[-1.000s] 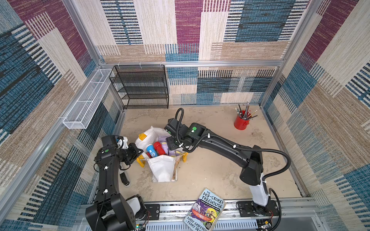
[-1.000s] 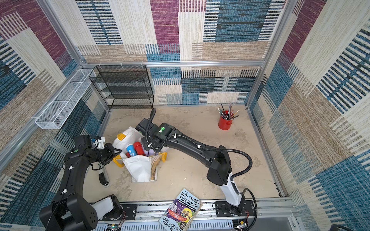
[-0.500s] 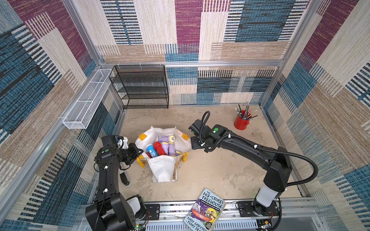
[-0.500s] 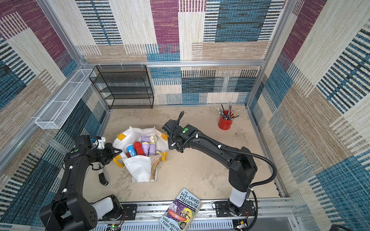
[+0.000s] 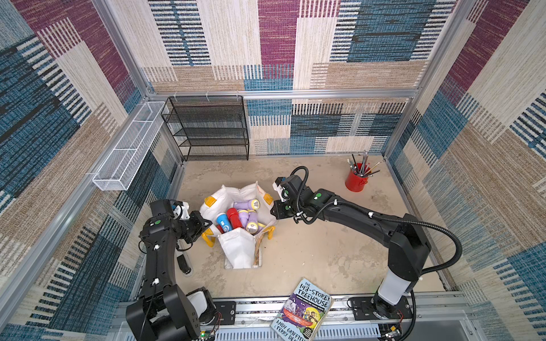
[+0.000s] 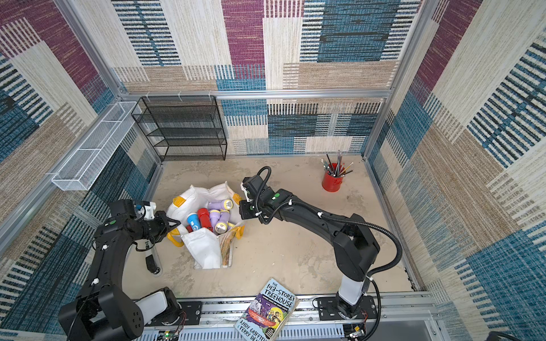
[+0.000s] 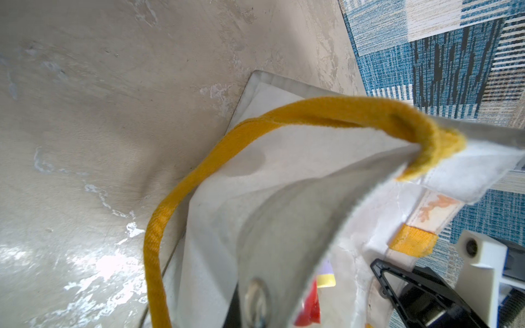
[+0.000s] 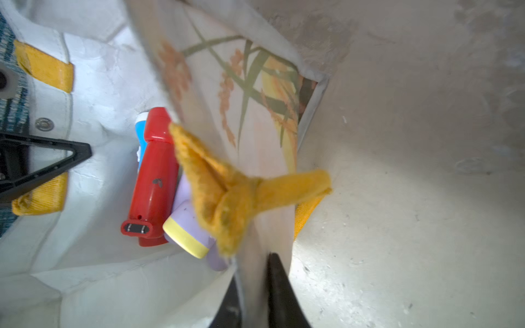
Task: Put the flashlights into the tote bags
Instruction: Move the canvas bag to the center of the board.
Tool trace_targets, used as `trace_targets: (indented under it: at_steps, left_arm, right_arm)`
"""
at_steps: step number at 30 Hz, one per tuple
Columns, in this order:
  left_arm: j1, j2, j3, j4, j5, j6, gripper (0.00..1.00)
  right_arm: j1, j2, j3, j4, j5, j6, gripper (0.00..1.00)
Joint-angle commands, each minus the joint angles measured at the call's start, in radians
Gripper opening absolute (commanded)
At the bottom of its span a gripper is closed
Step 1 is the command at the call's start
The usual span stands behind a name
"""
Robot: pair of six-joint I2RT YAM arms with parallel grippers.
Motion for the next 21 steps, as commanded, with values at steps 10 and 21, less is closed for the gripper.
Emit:
trace_targets:
  at_steps: [10, 21]
  left_arm:
    - [-0.153, -0.092, 0.063, -0.028, 0.061, -0.101, 0.0]
    - [-0.434, -0.059, 0.124, 0.047, -0.09, -0.248, 0.0]
  right_arm:
    - [0.003, 0.002, 0.154, -0.008, -0.098, -0.058, 0.0]
    - [-0.058, -0.081, 0.111, -0.027, -0.019, -0.078, 0.0]
